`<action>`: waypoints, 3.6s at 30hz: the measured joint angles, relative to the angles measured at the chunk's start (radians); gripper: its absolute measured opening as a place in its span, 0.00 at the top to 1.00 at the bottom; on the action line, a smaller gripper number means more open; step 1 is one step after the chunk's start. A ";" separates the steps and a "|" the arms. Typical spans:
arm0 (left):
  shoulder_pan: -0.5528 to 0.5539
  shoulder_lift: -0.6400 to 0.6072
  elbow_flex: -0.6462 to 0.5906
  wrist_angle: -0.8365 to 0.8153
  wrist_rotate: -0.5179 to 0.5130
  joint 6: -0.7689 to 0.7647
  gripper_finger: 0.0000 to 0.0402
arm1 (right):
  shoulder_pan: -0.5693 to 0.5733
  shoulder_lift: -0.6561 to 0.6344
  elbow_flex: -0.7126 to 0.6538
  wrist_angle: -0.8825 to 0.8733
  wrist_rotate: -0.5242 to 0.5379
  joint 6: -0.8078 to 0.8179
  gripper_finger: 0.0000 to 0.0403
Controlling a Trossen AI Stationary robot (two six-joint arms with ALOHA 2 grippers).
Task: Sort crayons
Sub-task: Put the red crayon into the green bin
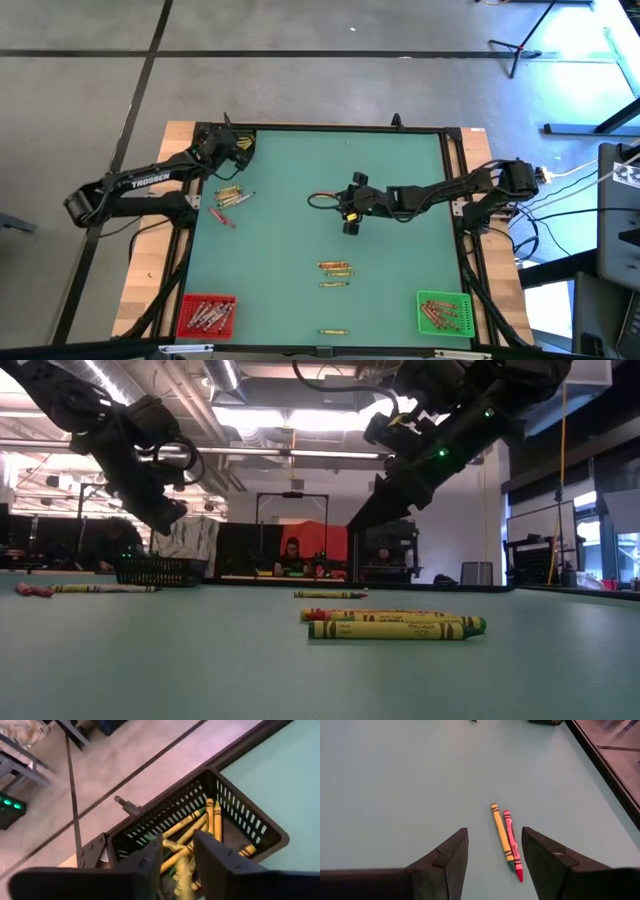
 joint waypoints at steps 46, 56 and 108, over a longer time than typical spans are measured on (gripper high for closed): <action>-0.475 0.173 -0.292 1.031 0.536 -0.125 0.70 | -0.296 0.217 0.000 0.099 -0.324 -0.023 0.73; -0.475 0.173 -0.292 1.029 0.536 -0.125 0.70 | -0.295 0.194 0.009 0.123 -0.368 0.035 0.73; -0.816 0.175 -0.291 1.124 0.431 -0.187 0.70 | -0.076 -0.080 0.008 -0.298 -0.202 0.033 0.99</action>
